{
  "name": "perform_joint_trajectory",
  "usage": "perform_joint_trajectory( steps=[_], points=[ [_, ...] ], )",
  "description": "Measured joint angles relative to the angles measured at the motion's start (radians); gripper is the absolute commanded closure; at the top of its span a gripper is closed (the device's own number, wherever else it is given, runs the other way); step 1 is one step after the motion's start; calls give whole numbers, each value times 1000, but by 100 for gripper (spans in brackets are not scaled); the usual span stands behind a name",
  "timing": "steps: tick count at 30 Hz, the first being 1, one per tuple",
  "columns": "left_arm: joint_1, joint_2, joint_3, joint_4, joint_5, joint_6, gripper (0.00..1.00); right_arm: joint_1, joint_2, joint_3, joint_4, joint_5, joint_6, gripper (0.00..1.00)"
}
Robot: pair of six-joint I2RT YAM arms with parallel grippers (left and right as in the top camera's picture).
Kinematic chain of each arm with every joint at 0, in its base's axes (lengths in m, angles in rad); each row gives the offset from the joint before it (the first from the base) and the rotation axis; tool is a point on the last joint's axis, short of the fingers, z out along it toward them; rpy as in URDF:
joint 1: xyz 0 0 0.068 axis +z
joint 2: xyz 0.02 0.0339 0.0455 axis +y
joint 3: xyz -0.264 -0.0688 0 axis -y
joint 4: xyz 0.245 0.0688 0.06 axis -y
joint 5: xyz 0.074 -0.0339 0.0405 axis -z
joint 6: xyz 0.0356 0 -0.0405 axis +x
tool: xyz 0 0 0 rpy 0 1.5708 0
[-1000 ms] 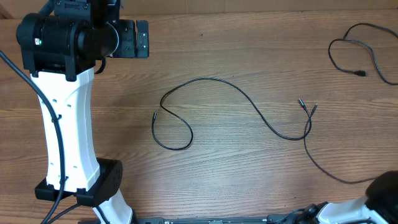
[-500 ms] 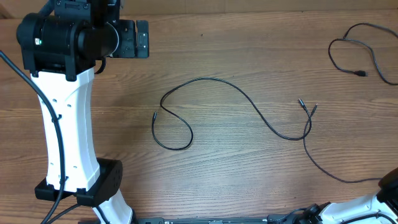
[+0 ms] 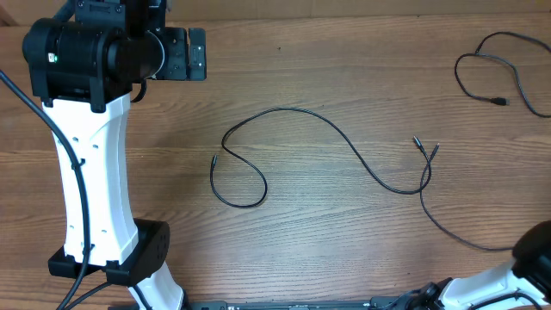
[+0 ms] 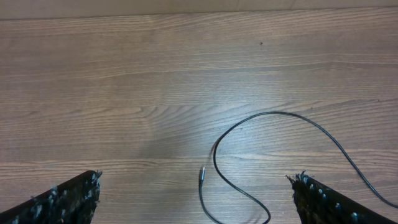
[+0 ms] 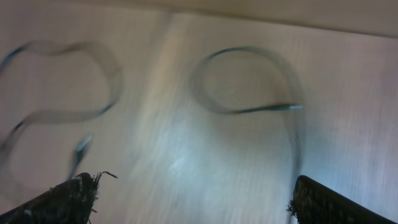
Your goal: Untangle cables
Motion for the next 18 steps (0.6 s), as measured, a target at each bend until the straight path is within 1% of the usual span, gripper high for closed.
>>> perform_joint_trajectory(
  steps=[4,7,13,18],
  points=[
    [0,0,0,0,0,0,1,134,-45,21,-99,-108,-67,0],
    [0,0,0,0,0,0,0,208,-56,21,-167,-144,-91,0],
    [0,0,0,0,0,0,1,338,-56,20,-252,-164,-169,0],
    [0,0,0,0,0,0,0,449,-56,20,-336,-118,-204,0]
  ],
)
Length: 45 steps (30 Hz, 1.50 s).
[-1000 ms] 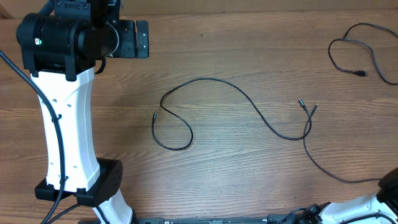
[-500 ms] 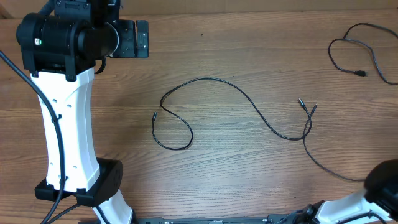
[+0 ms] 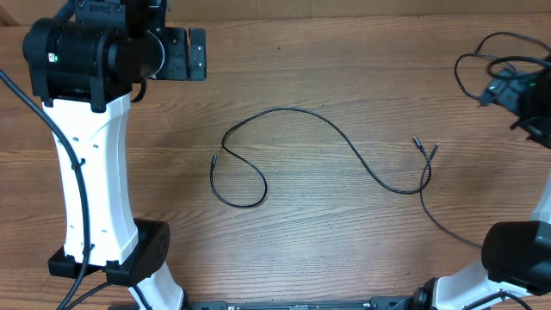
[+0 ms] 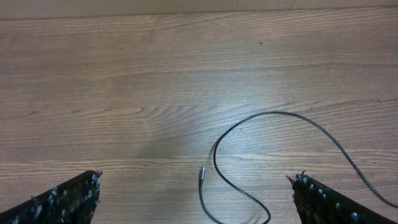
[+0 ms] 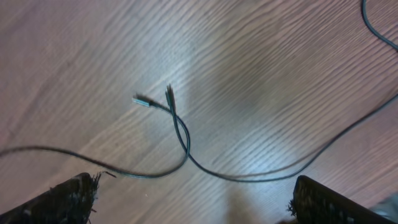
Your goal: Untangle cables
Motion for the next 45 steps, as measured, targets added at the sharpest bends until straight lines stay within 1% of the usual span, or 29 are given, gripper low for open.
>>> perform_joint_trajectory(
  steps=[4,6,9,11,13,17,19,22,24,27,33,36,38,42,45],
  points=[
    [0,0,0,0,0,0,0,31,-3,-26,-9,23,3,0],
    [0,0,0,0,0,0,0,35,-19,-102,24,35,8,0],
    [0,0,0,0,0,0,0,53,-83,-282,149,45,16,0],
    [0,0,0,0,0,0,0,82,-157,-420,236,48,30,0],
    [0,0,0,-1,0,0,0,113,-267,-567,339,47,47,0],
    [0,0,0,-1,0,0,0,132,-543,-825,480,17,66,0],
    [0,0,-1,0,1,0,1,124,-666,-956,580,-18,82,0],
    [0,0,-1,0,1,0,1,119,-733,-1113,681,-58,105,0],
    [0,0,-1,0,1,0,0,117,-719,-1189,735,-72,113,0],
    [0,0,-1,0,1,0,0,108,-651,-1278,812,-76,113,0],
    [0,0,-1,0,8,0,0,76,-460,-1312,841,-42,111,0],
    [0,0,-1,0,12,0,1,38,-374,-1312,844,-36,195,0],
    [0,0,-1,0,15,0,0,5,-338,-1312,846,-31,286,0],
    [0,0,-1,0,19,0,0,-36,-330,-1312,841,14,481,0],
    [0,0,-1,0,19,0,1,-62,-330,-1312,833,38,571,0]
  ],
)
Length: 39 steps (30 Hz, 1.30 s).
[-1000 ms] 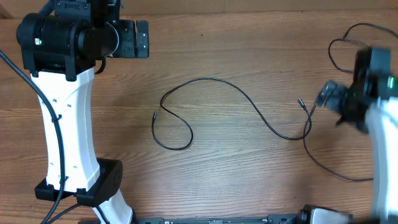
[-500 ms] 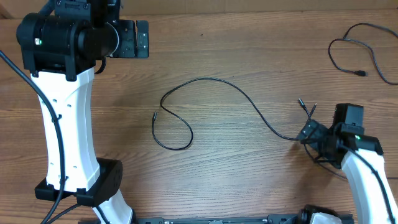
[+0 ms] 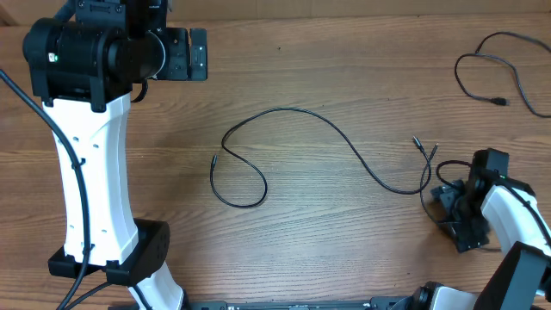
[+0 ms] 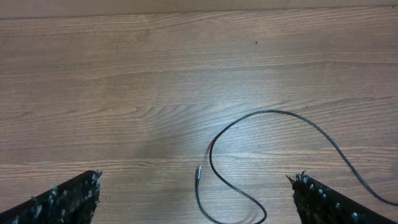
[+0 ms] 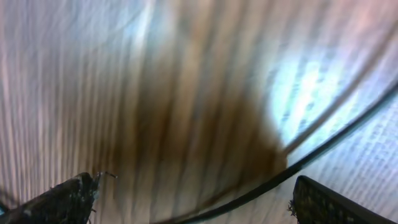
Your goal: Untangle cables
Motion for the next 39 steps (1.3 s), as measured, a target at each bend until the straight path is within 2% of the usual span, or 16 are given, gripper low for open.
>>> perform_joint_trajectory(
  steps=[4,9,19,30,39],
  points=[
    [0,0,0,0,0,0,0,-21,0,0,22,9,58,0],
    [0,0,0,0,0,0,0,-23,-10,10,10,10,63,0],
    [0,0,0,0,0,0,0,-135,-45,17,-146,12,189,0],
    [0,0,0,0,0,0,0,-244,-50,18,-110,119,200,0],
    [0,0,0,0,0,0,0,-257,-50,18,-33,156,200,0]
  ],
)
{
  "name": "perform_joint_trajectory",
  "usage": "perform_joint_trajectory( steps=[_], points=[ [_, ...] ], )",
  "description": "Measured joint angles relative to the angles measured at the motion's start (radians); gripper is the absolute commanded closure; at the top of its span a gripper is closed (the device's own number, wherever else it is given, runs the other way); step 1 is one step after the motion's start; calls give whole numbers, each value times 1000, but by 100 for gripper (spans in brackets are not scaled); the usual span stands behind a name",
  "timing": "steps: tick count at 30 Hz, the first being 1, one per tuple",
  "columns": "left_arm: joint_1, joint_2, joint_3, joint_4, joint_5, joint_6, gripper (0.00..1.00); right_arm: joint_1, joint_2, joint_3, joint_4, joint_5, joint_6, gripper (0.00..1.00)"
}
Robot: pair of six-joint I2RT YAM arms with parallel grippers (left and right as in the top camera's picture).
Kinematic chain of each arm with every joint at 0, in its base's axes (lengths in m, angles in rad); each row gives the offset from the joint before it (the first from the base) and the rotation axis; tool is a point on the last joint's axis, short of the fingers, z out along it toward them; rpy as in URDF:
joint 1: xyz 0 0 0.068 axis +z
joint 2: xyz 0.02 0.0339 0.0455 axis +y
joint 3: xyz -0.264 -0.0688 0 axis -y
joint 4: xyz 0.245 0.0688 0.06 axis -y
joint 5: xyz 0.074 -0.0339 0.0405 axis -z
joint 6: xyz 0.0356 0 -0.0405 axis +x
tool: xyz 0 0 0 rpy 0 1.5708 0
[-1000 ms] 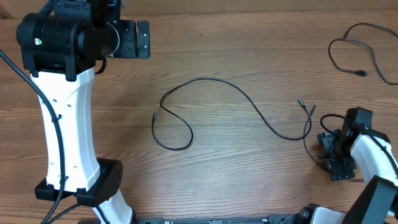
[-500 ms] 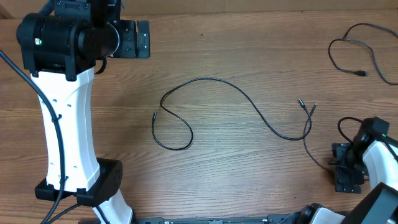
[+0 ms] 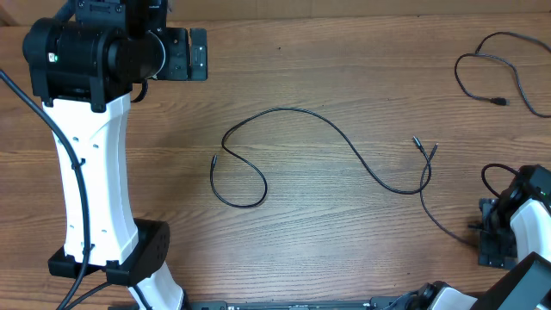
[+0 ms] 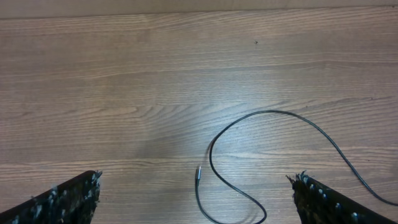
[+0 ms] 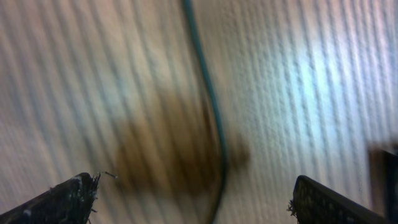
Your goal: Untangle cables
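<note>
A long black cable [image 3: 336, 135] snakes across the table's middle, with a loop [image 3: 241, 185] at its left end. Near its right end a second thin cable [image 3: 428, 207] crosses it and runs toward the front right. My left gripper [image 3: 188, 53] hangs open high over the back left; its wrist view shows the loop [image 4: 239, 127] and a plug tip [image 4: 199, 173] between its open fingers [image 4: 68, 199]. My right gripper [image 3: 492, 237] is low at the front right and open. A blurred cable [image 5: 211, 118] runs down between its fingers [image 5: 329, 199].
A third dark cable [image 3: 491, 65] lies coiled at the back right, apart from the others. The left arm's white column [image 3: 86, 172] stands along the table's left side. The right arm's white link [image 3: 529, 228] sits at the front right edge.
My right gripper has moved right and toward the table's front edge, along the second cable's lower stretch. That cable now runs top to bottom in its wrist view. The left arm is unchanged.
My right arm first sat at the front right corner. Then it was up over the coiled cable at the back right. Later it was low beside the second cable's lower stretch, and now farther right. The cables lie where they were; the left gripper stayed open.
</note>
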Motion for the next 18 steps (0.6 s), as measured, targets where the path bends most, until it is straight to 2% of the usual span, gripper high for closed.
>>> perform_joint_trajectory(
  steps=[18],
  points=[
    [0,0,0,0,0,0,0,0,7,-55,56,46,0,1]
  ],
)
